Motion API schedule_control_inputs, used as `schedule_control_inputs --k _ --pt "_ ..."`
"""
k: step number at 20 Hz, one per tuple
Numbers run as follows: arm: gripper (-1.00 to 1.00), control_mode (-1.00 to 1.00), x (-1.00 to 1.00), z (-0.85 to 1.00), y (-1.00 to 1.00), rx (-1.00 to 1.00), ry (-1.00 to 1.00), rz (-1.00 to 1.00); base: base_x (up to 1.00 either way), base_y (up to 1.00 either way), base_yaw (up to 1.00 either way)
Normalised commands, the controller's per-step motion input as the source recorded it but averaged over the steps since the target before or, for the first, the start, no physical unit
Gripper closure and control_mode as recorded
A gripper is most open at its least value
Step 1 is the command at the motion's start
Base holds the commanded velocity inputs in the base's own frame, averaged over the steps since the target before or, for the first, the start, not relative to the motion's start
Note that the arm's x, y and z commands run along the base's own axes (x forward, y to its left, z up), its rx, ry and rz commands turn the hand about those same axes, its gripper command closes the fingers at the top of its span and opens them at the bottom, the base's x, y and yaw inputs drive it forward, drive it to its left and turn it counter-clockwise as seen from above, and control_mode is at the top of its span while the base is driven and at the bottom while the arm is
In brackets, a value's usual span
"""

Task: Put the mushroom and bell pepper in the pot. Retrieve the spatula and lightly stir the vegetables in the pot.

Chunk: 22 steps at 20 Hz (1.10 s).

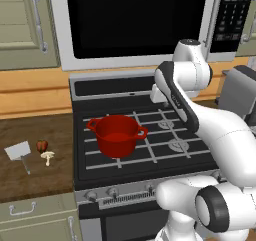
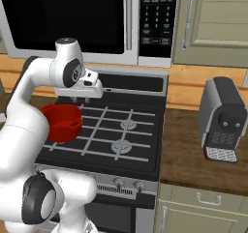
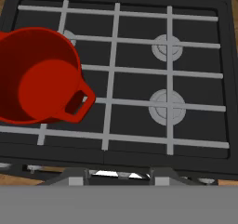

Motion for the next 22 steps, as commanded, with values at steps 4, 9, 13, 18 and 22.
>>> schedule_control_inputs --k 4,9,13,18,22 --pt "-1.00 1.00 0.00 0.00 0.00 0.00 0.00 0.00 0.00 0.00 0.00" --pt "-1.00 1.00 0.00 0.00 0.00 0.00 0.00 0.00 -0.04 0.05 0.00" --pt "-1.00 1.00 0.00 0.00 0.00 0.00 0.00 0.00 0.00 0.49 0.02" --pt "-1.00 1.00 0.00 0.00 0.00 0.00 0.00 0.00 0.00 0.80 0.00" --pt "-1.00 1.00 0.00 0.00 0.00 0.00 0.00 0.00 0.02 0.77 0.00"
